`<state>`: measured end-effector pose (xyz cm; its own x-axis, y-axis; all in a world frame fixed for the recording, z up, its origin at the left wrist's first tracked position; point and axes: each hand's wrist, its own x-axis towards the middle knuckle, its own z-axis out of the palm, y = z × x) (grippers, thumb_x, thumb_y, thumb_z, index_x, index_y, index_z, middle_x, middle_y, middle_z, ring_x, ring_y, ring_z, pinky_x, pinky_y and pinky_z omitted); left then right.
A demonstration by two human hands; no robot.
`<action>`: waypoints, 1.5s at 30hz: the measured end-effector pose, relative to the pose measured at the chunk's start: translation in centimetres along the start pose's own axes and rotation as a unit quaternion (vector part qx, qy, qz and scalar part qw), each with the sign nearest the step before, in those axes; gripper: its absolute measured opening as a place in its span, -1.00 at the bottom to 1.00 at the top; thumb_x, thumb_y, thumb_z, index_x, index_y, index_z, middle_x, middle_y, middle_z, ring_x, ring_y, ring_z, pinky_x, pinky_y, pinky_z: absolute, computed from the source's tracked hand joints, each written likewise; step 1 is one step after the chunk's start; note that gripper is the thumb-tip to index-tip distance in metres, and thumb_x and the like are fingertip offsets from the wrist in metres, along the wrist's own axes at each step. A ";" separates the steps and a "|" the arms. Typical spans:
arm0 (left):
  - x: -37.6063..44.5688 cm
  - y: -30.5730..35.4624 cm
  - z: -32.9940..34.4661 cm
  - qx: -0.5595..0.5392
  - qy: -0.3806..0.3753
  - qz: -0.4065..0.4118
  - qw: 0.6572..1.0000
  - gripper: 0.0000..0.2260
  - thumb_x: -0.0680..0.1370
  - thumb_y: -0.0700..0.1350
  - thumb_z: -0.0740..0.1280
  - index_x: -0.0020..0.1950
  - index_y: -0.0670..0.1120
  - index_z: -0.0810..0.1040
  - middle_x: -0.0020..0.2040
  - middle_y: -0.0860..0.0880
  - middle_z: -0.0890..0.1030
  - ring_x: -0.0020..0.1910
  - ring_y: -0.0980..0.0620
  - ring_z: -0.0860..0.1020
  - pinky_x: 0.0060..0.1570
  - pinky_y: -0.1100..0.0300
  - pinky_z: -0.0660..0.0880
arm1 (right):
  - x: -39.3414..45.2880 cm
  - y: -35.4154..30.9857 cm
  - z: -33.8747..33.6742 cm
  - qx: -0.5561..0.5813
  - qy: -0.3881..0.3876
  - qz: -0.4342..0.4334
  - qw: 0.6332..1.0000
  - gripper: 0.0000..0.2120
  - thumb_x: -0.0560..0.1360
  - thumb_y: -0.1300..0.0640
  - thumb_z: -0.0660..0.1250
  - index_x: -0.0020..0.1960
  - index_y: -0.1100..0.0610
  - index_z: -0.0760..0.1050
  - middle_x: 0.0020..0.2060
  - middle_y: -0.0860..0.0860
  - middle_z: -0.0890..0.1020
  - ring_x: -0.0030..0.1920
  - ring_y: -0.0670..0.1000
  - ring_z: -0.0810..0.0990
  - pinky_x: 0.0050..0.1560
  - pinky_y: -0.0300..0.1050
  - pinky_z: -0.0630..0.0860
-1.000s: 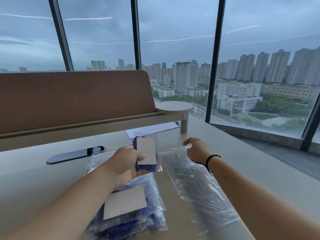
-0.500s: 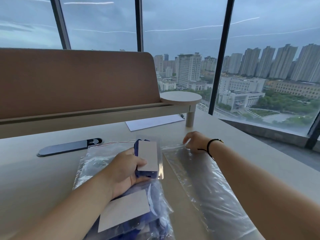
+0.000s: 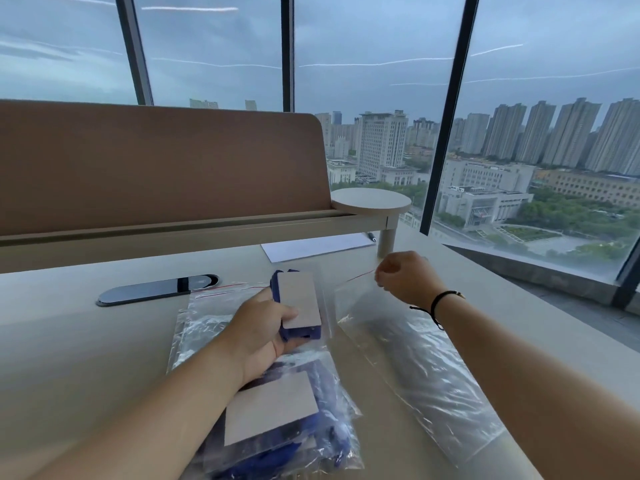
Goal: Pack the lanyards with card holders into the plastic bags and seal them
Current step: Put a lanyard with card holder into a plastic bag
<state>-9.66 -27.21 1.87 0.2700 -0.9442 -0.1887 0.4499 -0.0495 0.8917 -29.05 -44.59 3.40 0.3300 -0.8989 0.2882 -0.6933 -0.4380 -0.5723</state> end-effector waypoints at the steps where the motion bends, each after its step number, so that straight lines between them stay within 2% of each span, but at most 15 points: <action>1: -0.3 0.6 -0.1 -0.011 -0.003 0.004 1.000 -0.62 0.60 -0.45 0.10 0.31 -0.15 0.46 0.21 -0.31 0.57 0.11 -0.36 0.59 -0.25 -0.11 0.67 | -0.3 -0.6 -0.8 0.005 0.012 -0.006 1.000 -0.83 0.42 0.05 0.37 -0.27 0.10 0.64 -0.33 0.02 0.69 -0.19 0.08 0.65 -0.09 -0.02 0.62; 4: -2.1 2.7 -0.4 -0.014 -0.025 0.028 0.999 -0.61 0.62 -0.42 0.08 0.38 -0.12 0.43 0.24 -0.34 0.55 0.13 -0.34 0.60 -0.06 -0.15 0.65 | -1.1 -3.1 -3.2 0.036 0.052 -0.027 0.998 -0.73 0.42 -0.06 0.46 -0.30 0.14 0.64 -0.37 0.04 0.69 -0.29 0.02 0.64 -0.23 -0.11 0.56; 9: -7.2 5.6 -2.4 0.007 -0.037 0.065 0.997 -0.63 0.64 -0.37 0.12 0.36 -0.05 0.46 0.24 -0.29 0.55 0.15 -0.34 0.60 -0.01 -0.13 0.65 | -3.1 -9.3 -5.8 0.054 0.067 -0.077 0.993 -0.95 0.39 0.16 0.47 -0.25 0.09 0.65 -0.35 -0.05 0.67 -0.27 -0.02 0.64 -0.30 -0.25 0.49; 18: -18.2 6.8 -9.8 0.152 0.068 0.190 0.968 -0.57 0.62 -0.37 0.22 0.29 0.12 0.56 0.15 -0.06 0.67 0.11 -0.16 0.65 0.10 -0.13 0.60 | -12.4 -21.3 -4.5 0.050 -0.006 -0.229 0.972 -0.92 0.36 0.20 0.41 -0.24 0.04 0.60 -0.37 -0.10 0.64 -0.32 -0.15 0.58 -0.28 -0.41 0.47; 21: -21.7 7.0 -11.7 0.221 0.096 0.259 0.936 -0.48 0.59 -0.44 0.17 0.21 0.16 0.61 0.08 0.04 0.68 0.10 -0.08 0.63 -0.04 0.07 0.65 | -16.1 -24.1 -1.7 0.049 -0.050 -0.259 0.963 -0.88 0.36 0.25 0.38 -0.21 0.03 0.54 -0.33 -0.07 0.62 -0.30 -0.11 0.55 -0.31 -0.38 0.44; 23: -23.7 6.8 -12.9 0.262 0.110 0.288 0.914 -0.44 0.58 -0.45 0.14 0.25 0.17 0.59 0.11 0.06 0.66 0.12 -0.03 0.61 0.00 0.15 0.63 | -18.5 -25.2 0.5 0.044 -0.075 -0.273 0.958 -0.85 0.37 0.28 0.34 -0.18 0.03 0.52 -0.30 -0.05 0.61 -0.28 -0.07 0.55 -0.27 -0.28 0.48; 26: -25.9 6.2 -15.1 0.338 0.152 0.332 0.867 -0.46 0.60 -0.39 0.14 0.31 0.21 0.54 0.11 0.12 0.66 0.15 0.02 0.61 0.09 0.15 0.62 | -21.9 -25.9 3.7 0.037 -0.108 -0.299 0.948 -0.81 0.39 0.30 0.26 -0.13 0.03 0.48 -0.29 -0.07 0.57 -0.27 -0.08 0.51 -0.23 -0.18 0.49; 30: -27.7 5.2 -17.9 0.422 0.206 0.375 0.799 -0.55 0.65 -0.28 0.16 0.38 0.20 0.48 -0.08 0.21 0.64 -0.09 0.20 0.63 0.12 0.08 0.60 | -25.4 -26.3 6.8 0.038 -0.135 -0.323 0.936 -0.77 0.41 0.30 0.22 -0.09 -0.03 0.40 -0.24 -0.08 0.54 -0.22 -0.03 0.51 -0.17 -0.10 0.51; 33: -28.9 3.6 -19.1 0.469 0.219 0.406 0.753 -0.52 0.65 -0.30 0.19 0.42 0.19 0.47 -0.34 0.29 0.49 -0.39 0.28 0.42 -0.25 0.44 0.37 | -27.0 -25.9 8.5 0.060 -0.115 -0.314 0.941 -0.75 0.43 0.29 0.25 -0.10 -0.07 0.38 -0.26 -0.12 0.49 -0.21 -0.05 0.51 -0.17 -0.10 0.50; 35: -29.4 2.8 -19.5 0.482 0.232 0.419 0.733 -0.55 0.64 -0.33 0.22 0.41 0.12 0.49 -0.37 0.34 0.47 -0.44 0.30 0.38 -0.34 0.52 0.27 | -27.7 -25.3 9.4 0.079 -0.093 -0.292 0.949 -0.71 0.41 0.29 0.27 -0.09 -0.11 0.39 -0.24 -0.14 0.48 -0.20 -0.06 0.51 -0.14 -0.09 0.50; 37: -29.7 2.5 -19.3 0.498 0.232 0.430 0.717 -0.58 0.66 -0.27 0.20 0.44 0.12 0.47 -0.16 0.42 0.57 -0.29 0.32 0.49 -0.22 0.53 0.35 | -28.2 -24.8 10.0 0.095 -0.101 -0.268 0.953 -0.70 0.41 0.29 0.29 -0.03 -0.10 0.44 -0.18 -0.16 0.49 -0.16 -0.09 0.52 -0.11 -0.21 0.50; 39: -29.9 2.5 -18.8 0.510 0.225 0.455 0.694 -0.60 0.65 -0.19 0.18 0.45 0.12 0.45 0.18 0.41 0.58 0.03 0.33 0.58 0.03 0.51 0.40 | -28.6 -24.4 10.3 0.092 -0.118 -0.260 0.954 -0.70 0.44 0.28 0.30 0.05 -0.07 0.49 -0.13 -0.18 0.53 -0.14 -0.14 0.53 -0.08 -0.33 0.48; 40: -30.0 2.6 -18.5 0.513 0.222 0.458 0.691 -0.61 0.64 -0.18 0.19 0.42 0.14 0.44 0.21 0.42 0.56 0.08 0.34 0.58 0.06 0.51 0.40 | -28.7 -24.3 10.3 0.091 -0.121 -0.262 0.953 -0.71 0.45 0.26 0.31 0.08 -0.05 0.50 -0.13 -0.18 0.56 -0.13 -0.16 0.54 -0.07 -0.35 0.48; 43: -30.2 2.3 -18.2 0.558 0.217 0.445 0.666 -0.57 0.61 -0.24 0.27 0.29 0.26 0.37 -0.18 0.42 0.52 -0.27 0.27 0.51 -0.24 0.38 0.41 | -29.1 -24.1 10.2 0.114 -0.111 -0.248 0.956 -0.74 0.45 0.21 0.38 0.09 -0.05 0.54 -0.20 -0.17 0.64 -0.16 -0.19 0.57 -0.08 -0.33 0.52; 45: -30.3 2.4 -18.1 0.602 0.190 0.446 0.634 -0.56 0.56 -0.28 0.28 0.28 0.22 0.39 -0.19 0.33 0.55 -0.24 0.14 0.52 -0.26 0.36 0.37 | -29.0 -23.9 9.9 0.120 -0.097 -0.226 0.962 -0.78 0.44 0.16 0.43 0.04 -0.08 0.56 -0.25 -0.21 0.65 -0.19 -0.21 0.60 -0.13 -0.36 0.51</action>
<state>-1.34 7.17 2.23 0.2480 -0.6355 0.7312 -0.9414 0.0201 0.3368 -15.69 -8.15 1.08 0.6914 -0.5918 0.4143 -0.2907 -0.7529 -0.5904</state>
